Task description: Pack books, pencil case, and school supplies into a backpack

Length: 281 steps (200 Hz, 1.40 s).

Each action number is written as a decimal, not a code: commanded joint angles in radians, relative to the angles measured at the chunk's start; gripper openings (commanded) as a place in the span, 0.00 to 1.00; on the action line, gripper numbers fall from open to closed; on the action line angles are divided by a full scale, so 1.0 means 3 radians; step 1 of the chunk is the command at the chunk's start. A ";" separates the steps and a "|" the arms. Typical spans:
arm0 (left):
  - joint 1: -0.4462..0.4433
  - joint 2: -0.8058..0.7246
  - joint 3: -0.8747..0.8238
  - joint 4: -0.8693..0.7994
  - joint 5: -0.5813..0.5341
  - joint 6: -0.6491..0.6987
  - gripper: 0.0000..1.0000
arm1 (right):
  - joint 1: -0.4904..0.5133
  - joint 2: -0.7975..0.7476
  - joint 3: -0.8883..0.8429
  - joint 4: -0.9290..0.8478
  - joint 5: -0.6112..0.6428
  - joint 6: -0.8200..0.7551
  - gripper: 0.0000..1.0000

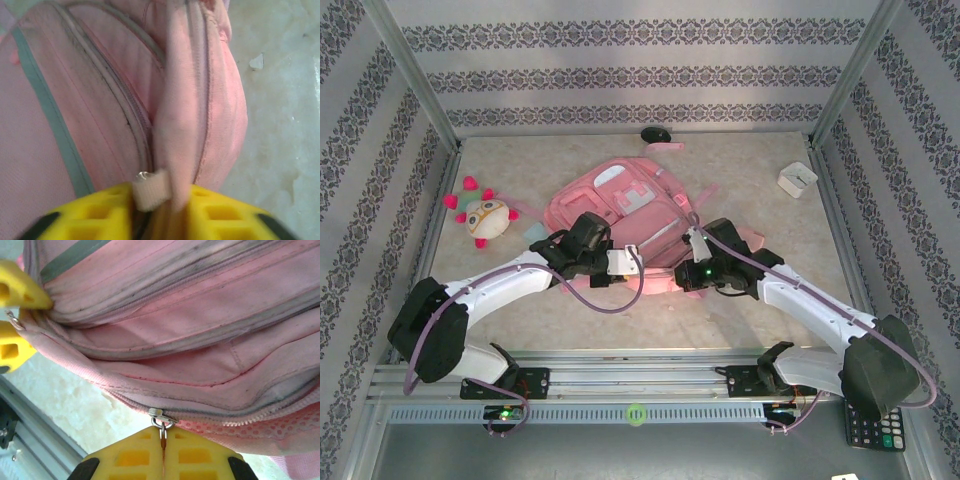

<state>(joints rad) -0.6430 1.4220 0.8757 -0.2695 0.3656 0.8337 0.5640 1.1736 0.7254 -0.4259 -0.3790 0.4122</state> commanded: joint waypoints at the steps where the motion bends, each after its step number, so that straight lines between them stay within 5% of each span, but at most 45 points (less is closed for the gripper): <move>1: 0.0048 -0.0048 0.0140 -0.0313 0.0159 -0.0279 0.59 | 0.0126 0.0027 -0.0069 0.0180 -0.0146 0.0051 0.00; 10: -0.0045 -0.0023 0.0187 -0.0213 0.0295 -0.0509 0.72 | 0.0175 0.0031 -0.0098 0.0266 -0.0168 0.0103 0.00; 24: -0.0227 0.0023 0.0188 0.0047 0.0146 -0.0751 0.80 | 0.0231 0.0044 -0.0117 0.0339 -0.0181 0.0148 0.00; 59: -0.0554 0.0303 0.0272 0.0402 -0.0281 -0.0885 0.83 | 0.0333 0.0042 -0.0122 0.0382 -0.0206 0.0188 0.00; 80: -0.0582 0.0530 0.0377 0.0291 -0.0439 -0.0761 0.74 | 0.0337 -0.0003 -0.0137 0.0391 -0.0219 0.0186 0.00; 99: -0.0578 0.0567 0.0326 0.0252 -0.0582 -0.0650 0.45 | 0.0299 -0.0043 -0.0152 0.0340 -0.0212 0.0164 0.00; 124: -0.0532 0.0344 0.0141 0.0153 -0.0546 -0.0457 0.23 | 0.0057 -0.0042 -0.0187 0.0209 -0.0204 0.0093 0.00; 150: -0.0409 0.0088 0.0040 -0.0219 -0.0541 -0.0251 0.21 | -0.0407 0.0090 -0.0159 0.0035 -0.0270 -0.0223 0.00; 168: -0.0311 -0.0060 0.0003 -0.0482 -0.0626 -0.0120 0.21 | -0.0402 0.0172 -0.0020 -0.0128 -0.0342 -0.0366 0.00; 200: -0.0204 -0.0193 -0.0008 -0.0615 -0.0656 -0.0061 0.25 | -0.0113 0.0145 -0.0082 0.0146 -0.0439 -0.0144 0.00; 233: -0.0221 -0.0178 0.0007 -0.0109 -0.0334 -0.0525 0.65 | 0.0197 0.0103 -0.0147 0.0383 -0.0380 0.0107 0.00; 281: -0.0429 0.0177 0.0081 0.0133 -0.0209 -0.0623 0.78 | 0.0618 0.0033 -0.0230 0.0729 -0.0337 0.0489 0.00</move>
<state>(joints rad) -0.7353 1.4078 0.8772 -0.2752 0.2657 0.6716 0.6907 1.2087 0.6685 -0.2955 -0.4622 0.4824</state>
